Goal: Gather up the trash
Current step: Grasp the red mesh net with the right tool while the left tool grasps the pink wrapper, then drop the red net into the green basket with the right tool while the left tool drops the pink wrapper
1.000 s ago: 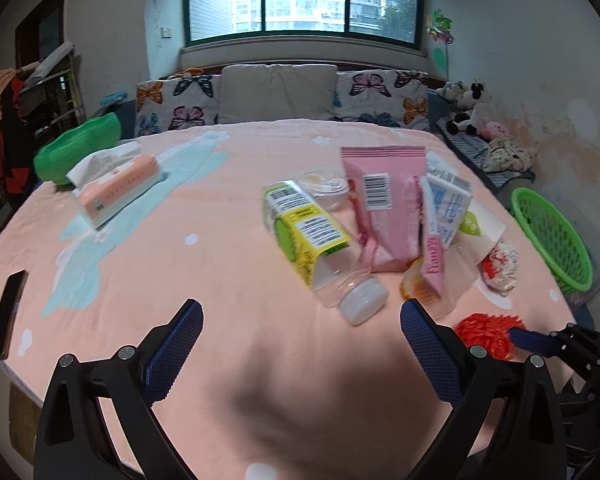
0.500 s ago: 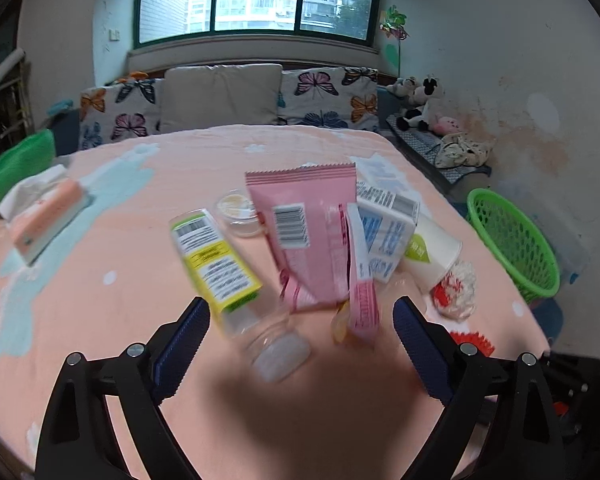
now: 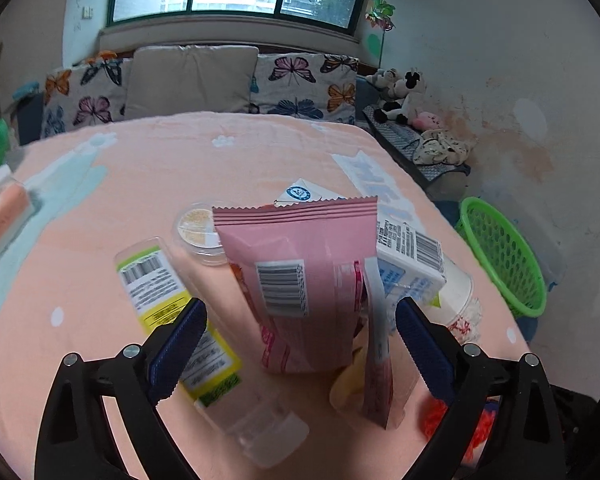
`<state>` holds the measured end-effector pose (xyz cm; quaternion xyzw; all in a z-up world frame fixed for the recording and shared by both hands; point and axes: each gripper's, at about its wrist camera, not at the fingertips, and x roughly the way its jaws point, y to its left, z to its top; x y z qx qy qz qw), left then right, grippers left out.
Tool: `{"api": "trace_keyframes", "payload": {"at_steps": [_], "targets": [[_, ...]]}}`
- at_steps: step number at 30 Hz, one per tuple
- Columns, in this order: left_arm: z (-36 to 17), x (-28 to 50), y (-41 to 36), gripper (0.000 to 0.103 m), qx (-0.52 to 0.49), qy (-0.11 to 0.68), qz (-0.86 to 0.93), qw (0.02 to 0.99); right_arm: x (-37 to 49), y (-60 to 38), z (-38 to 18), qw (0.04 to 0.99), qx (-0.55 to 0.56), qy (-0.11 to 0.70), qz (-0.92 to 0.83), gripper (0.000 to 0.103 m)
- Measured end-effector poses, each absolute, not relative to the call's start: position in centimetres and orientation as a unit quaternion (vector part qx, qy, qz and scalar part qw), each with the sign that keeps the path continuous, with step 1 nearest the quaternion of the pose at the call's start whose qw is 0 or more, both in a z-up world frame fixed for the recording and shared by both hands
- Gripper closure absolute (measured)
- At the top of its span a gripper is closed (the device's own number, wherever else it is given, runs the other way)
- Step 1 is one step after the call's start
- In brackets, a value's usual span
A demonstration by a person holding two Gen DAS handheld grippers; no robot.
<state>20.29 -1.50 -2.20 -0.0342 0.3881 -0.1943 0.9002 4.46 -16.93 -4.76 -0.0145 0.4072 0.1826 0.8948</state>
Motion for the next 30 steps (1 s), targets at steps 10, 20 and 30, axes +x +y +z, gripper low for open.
{"api": "trace_keyframes", "payload": {"at_steps": [10, 20, 30], "targets": [[-3.3, 21.3, -1.5, 0.034, -0.062, 0.388, -0.226, 0.891, 5.6, -16.2, -5.9, 0.897, -0.04, 0.408, 0.166, 0.053], [-1.6, 18.6, -0.7, 0.05, -0.046, 0.355, -0.216, 0.909, 4.8, -17.4, -4.1, 0.906, -0.011, 0.385, 0.173, 0.068], [3.4, 15.4, -0.8, 0.051, -0.051, 0.317, -0.235, 0.917, 4.3, -21.5, -0.3, 0.914, 0.054, 0.361, 0.18, 0.068]]}}
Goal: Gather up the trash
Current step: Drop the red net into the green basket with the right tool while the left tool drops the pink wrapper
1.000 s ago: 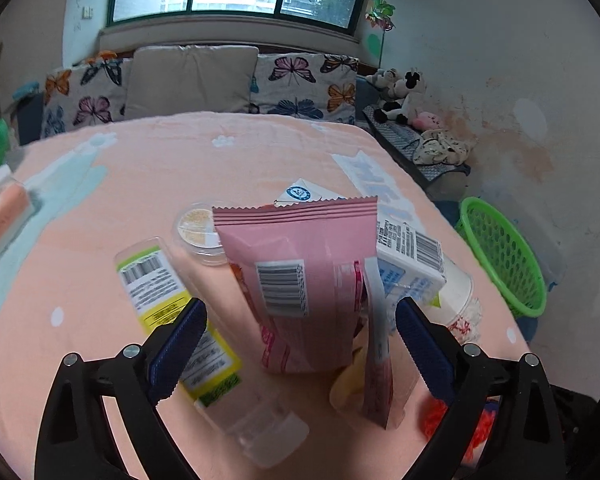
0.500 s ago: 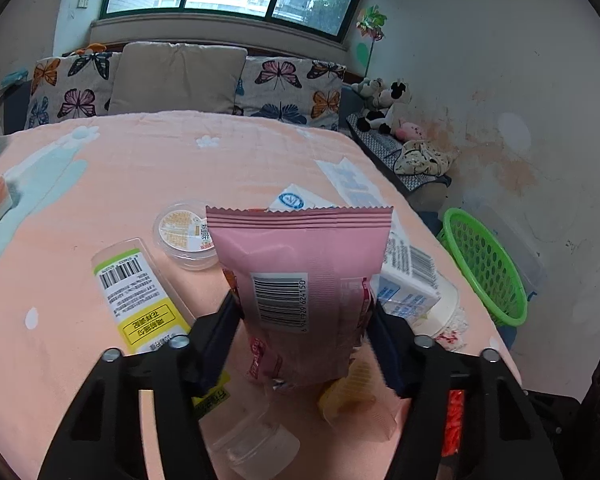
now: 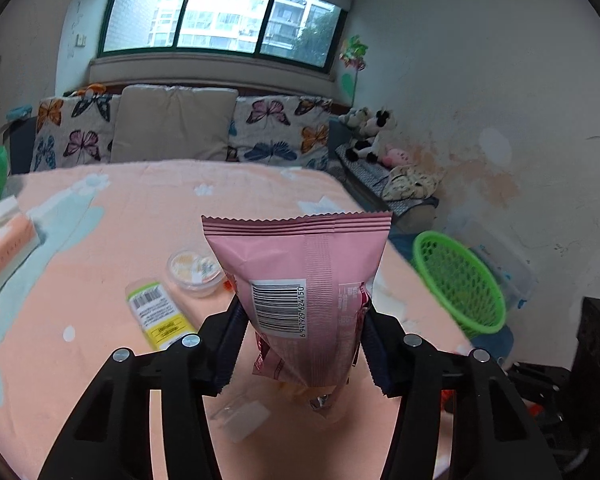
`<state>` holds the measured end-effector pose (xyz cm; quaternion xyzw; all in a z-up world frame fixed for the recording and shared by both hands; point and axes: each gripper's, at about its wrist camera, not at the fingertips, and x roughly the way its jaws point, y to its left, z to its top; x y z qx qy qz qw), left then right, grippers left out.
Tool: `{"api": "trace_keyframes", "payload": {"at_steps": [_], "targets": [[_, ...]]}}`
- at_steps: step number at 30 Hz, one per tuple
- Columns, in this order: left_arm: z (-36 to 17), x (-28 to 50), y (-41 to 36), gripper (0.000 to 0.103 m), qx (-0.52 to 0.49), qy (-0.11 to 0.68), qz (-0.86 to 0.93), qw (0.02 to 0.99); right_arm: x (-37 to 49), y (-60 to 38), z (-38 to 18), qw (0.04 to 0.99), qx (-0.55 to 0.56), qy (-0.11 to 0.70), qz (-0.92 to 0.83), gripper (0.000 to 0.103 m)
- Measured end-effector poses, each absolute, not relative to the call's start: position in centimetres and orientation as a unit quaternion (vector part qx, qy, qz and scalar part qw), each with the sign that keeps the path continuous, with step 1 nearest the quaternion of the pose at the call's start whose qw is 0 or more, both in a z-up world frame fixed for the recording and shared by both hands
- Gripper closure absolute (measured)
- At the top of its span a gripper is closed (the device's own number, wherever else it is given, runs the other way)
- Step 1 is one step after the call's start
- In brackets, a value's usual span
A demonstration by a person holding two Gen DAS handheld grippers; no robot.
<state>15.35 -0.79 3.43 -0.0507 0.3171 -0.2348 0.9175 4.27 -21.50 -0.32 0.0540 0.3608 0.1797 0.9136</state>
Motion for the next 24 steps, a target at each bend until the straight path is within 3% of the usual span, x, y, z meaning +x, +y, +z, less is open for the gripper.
{"api": "trace_keyframes", "payload": {"at_steps": [11, 22, 24], "targets": [[5.8, 16.1, -9.1, 0.051, -0.037, 0.318, -0.303, 0.898, 6.3, -32.6, 1.6, 0.934, 0.078, 0.341, 0.073, 0.067], [4.7, 19.2, -20.5, 0.051, -0.014, 0.349, -0.349, 0.869, 8.9, -43.2, -3.2, 0.92, 0.112, 0.374, -0.019, 0.065], [4.5, 19.7, -22.1, 0.051, -0.009, 0.352, -0.355, 0.866, 9.5, -44.1, -3.8, 0.918, 0.118, 0.379, -0.023, 0.056]]}}
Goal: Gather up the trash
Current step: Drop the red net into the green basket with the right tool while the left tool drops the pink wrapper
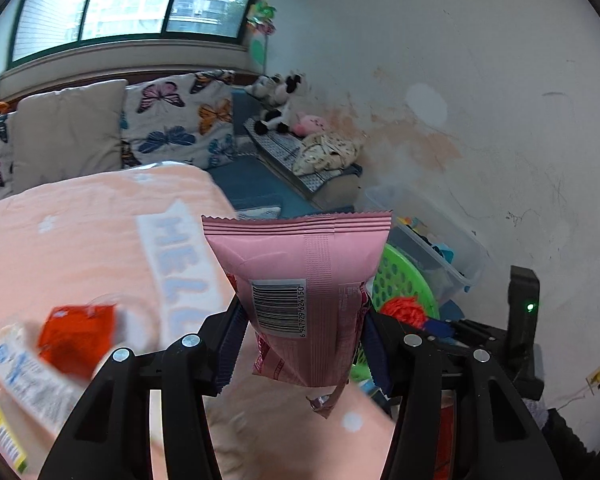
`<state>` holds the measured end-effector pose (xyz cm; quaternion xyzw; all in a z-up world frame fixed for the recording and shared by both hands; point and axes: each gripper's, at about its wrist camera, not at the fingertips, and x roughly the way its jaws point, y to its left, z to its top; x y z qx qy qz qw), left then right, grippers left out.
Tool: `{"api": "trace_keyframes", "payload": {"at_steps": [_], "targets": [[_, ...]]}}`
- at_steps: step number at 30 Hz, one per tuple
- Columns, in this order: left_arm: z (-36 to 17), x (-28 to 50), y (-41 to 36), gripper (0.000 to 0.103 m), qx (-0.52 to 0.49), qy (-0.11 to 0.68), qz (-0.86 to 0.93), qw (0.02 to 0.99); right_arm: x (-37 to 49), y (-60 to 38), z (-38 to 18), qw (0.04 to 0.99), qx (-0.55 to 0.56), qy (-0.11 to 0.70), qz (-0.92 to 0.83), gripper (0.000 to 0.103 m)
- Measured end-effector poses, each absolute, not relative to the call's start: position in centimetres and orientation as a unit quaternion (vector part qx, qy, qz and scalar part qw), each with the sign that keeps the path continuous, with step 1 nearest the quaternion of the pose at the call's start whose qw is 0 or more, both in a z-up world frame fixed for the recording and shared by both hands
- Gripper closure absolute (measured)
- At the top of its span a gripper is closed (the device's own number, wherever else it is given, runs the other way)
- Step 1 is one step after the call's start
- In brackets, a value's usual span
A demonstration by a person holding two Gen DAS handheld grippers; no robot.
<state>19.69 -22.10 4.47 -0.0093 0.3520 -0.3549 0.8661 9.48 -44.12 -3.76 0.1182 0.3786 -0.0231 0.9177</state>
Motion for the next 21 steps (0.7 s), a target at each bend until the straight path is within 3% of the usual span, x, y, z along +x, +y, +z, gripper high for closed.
{"api": "trace_keyframes", "payload": {"at_steps": [5, 10, 16, 21], "targets": [[3.5, 21.1, -26.2, 0.051, -0.004, 0.369, -0.365, 0.855, 10.1, -45.6, -4.6, 0.918, 0.12, 0.377, -0.037, 0.037], [1.7, 22.6, -29.5, 0.051, 0.003, 0.39, -0.368, 0.844, 9.7, -46.1, -4.6, 0.921, 0.108, 0.371, -0.053, 0.025], [0.3, 23.0, -31.7, 0.047, 0.002, 0.406, -0.369, 0.836, 7.7, -46.8, -4.5, 0.925, 0.109, 0.358, -0.068, 0.019], [-0.6, 23.6, -33.2, 0.038, -0.004, 0.421, -0.369, 0.829, 6.6, -47.2, -4.3, 0.925, 0.115, 0.353, -0.075, 0.016]]}}
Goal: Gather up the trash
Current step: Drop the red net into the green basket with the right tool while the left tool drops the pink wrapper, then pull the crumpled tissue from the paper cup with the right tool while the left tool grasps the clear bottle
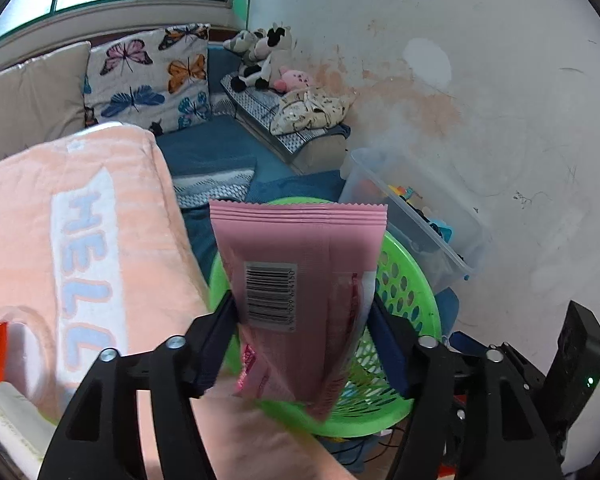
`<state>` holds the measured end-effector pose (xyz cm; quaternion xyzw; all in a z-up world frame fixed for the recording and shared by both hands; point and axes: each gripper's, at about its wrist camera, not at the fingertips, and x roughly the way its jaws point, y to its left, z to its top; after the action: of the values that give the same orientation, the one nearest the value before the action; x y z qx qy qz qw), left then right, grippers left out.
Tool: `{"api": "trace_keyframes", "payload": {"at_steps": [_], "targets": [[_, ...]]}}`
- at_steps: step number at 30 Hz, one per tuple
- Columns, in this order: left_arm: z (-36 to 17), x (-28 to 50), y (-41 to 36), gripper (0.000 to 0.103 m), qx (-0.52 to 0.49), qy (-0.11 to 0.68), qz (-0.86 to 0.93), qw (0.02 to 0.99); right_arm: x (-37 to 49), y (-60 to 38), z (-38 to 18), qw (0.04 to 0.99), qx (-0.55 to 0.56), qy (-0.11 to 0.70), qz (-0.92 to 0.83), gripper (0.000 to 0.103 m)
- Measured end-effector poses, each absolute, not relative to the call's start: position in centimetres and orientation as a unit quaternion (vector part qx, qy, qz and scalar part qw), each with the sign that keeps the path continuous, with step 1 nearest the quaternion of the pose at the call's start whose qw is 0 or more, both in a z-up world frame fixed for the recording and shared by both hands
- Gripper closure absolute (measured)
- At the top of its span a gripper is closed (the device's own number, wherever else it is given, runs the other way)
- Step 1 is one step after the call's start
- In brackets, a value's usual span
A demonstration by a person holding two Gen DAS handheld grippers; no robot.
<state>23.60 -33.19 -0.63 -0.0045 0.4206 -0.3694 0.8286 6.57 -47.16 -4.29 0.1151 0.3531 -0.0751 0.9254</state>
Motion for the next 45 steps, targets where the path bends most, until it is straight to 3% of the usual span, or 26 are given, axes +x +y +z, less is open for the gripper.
{"api": "trace_keyframes", "payload": {"at_steps": [8, 18, 26, 45], "targets": [[-0.8, 22.9, -33.8, 0.028, -0.001, 0.423, -0.379, 0.823, 5.7, -47.0, -4.2, 0.926, 0.121, 0.349, -0.078, 0.011], [0.4, 20.6, -30.0, 0.026, 0.006, 0.405, -0.358, 0.841, 4.7, -44.1, -3.7, 0.928, 0.117, 0.35, -0.056, 0.011], [1.8, 17.8, -23.9, 0.025, 0.012, 0.381, -0.3, 0.875, 4.1, -40.4, -2.8, 0.932, 0.111, 0.344, -0.021, 0.01], [1.4, 16.9, -6.1, 0.024, -0.082, 0.377, -0.122, 0.914, 6.1, -30.8, -1.8, 0.93, 0.065, 0.35, 0.092, 0.009]]}}
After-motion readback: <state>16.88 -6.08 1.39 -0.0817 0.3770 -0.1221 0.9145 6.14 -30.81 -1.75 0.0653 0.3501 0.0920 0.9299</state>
